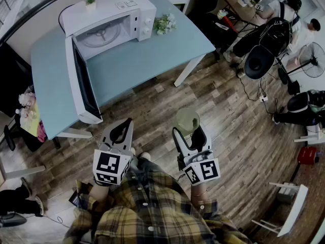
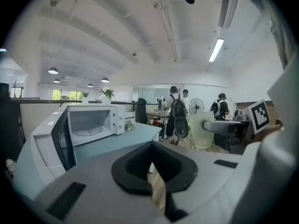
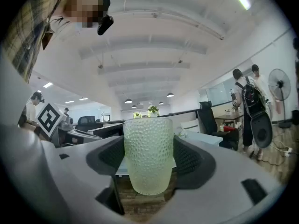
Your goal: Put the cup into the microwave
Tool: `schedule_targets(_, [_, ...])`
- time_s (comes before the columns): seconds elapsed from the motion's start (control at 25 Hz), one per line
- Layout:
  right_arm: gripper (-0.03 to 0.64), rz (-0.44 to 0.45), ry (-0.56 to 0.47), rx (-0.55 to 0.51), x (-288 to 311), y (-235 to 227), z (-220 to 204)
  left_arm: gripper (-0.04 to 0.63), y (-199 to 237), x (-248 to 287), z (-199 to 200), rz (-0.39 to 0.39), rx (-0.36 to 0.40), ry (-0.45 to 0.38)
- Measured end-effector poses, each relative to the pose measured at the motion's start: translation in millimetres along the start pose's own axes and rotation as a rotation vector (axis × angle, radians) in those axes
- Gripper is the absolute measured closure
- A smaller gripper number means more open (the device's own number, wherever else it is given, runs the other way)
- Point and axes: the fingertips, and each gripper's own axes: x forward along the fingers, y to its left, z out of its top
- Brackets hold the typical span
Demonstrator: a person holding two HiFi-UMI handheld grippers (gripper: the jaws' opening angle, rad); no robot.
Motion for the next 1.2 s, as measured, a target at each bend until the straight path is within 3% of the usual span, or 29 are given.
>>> schedule_targets(0.68, [0.290, -0.003, 0.014, 0.112, -14.2, -33.7, -17.0, 0.606, -17.0, 14.2, -12.0, 0.048, -0.019, 0.030])
schedule_targets(1.2, [0.290, 0.042, 0.028, 0.082, 82.3, -66.4, -5.9, 0.606, 46.6, 89.3, 31.7, 0.101, -0.037, -0.036])
